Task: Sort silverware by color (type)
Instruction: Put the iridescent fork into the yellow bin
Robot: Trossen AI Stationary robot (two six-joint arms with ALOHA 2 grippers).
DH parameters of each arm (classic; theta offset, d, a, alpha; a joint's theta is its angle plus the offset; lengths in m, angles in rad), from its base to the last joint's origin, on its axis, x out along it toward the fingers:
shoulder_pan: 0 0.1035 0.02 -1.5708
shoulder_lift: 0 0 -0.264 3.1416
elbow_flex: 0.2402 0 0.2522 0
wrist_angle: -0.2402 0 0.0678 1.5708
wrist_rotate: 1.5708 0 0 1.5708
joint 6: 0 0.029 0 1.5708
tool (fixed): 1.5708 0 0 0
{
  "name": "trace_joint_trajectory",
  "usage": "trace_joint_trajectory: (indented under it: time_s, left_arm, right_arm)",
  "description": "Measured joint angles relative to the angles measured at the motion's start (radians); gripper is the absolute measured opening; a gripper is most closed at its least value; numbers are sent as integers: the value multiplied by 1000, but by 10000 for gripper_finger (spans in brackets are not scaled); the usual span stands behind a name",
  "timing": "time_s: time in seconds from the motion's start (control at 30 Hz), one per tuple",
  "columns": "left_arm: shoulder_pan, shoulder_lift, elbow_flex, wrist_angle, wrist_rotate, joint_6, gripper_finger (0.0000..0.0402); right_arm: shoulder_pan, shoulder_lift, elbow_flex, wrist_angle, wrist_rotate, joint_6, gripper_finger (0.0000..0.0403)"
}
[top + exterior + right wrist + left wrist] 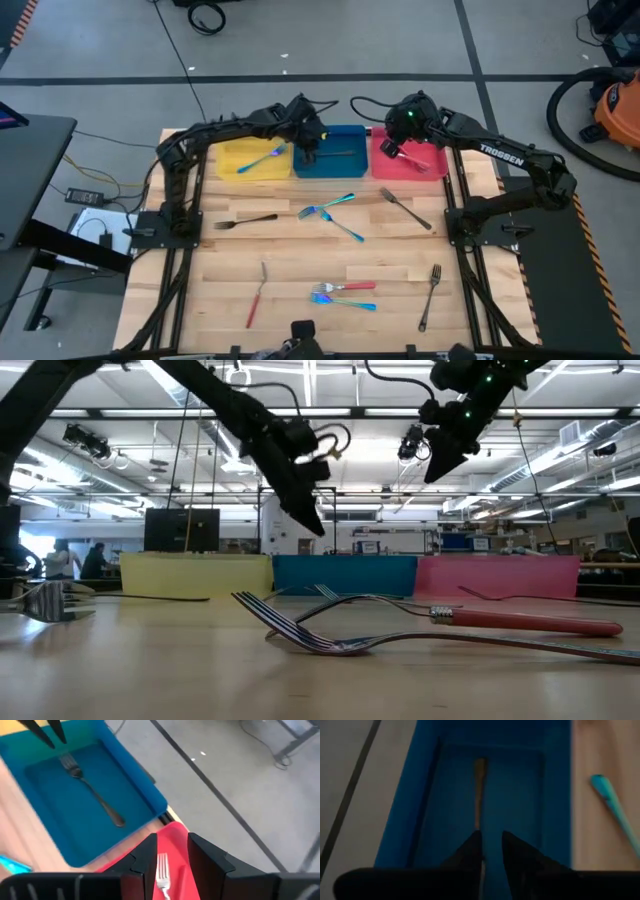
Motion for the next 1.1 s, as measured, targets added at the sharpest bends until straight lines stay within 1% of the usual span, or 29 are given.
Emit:
trace_joint_trajectory:
  time_s: [0.2, 0.37, 0.43, 0.5, 0.63, 0.7, 0.83, 1.03, 1.1]
  left_arm:
    - [-42, -92, 0, -181, 0, 11, 75]
    - [-84, -108, 0, -344, 8, 9, 75]
    - [-96, -108, 0, -393, 23, -20, 75]
    - [-101, -108, -2, -430, 70, -59, 75]
    - [-112, -108, -10, -469, 194, -128, 75]
    - [-128, -108, -10, -462, 206, -162, 75]
    - [-184, -103, -10, -449, 186, -228, 75]
    - [-296, -98, -11, -404, 95, -288, 76]
    - [-326, -94, -30, -358, 78, -333, 76]
  right_arm:
    - [11, 0, 0, -36, -125, 47, 117]
    - [44, 0, -14, -60, -233, 65, 117]
    - [60, 0, -39, -40, -277, 78, 117]
    - [83, 0, -64, -10, -304, 89, 117]
    - [132, 0, -107, 26, -311, 111, 117]
    - [154, 0, -125, 40, -311, 112, 117]
    - [193, 0, -137, 40, -311, 113, 117]
    - [234, 0, -138, 41, -309, 118, 117]
    - [245, 0, -138, 40, -299, 119, 117]
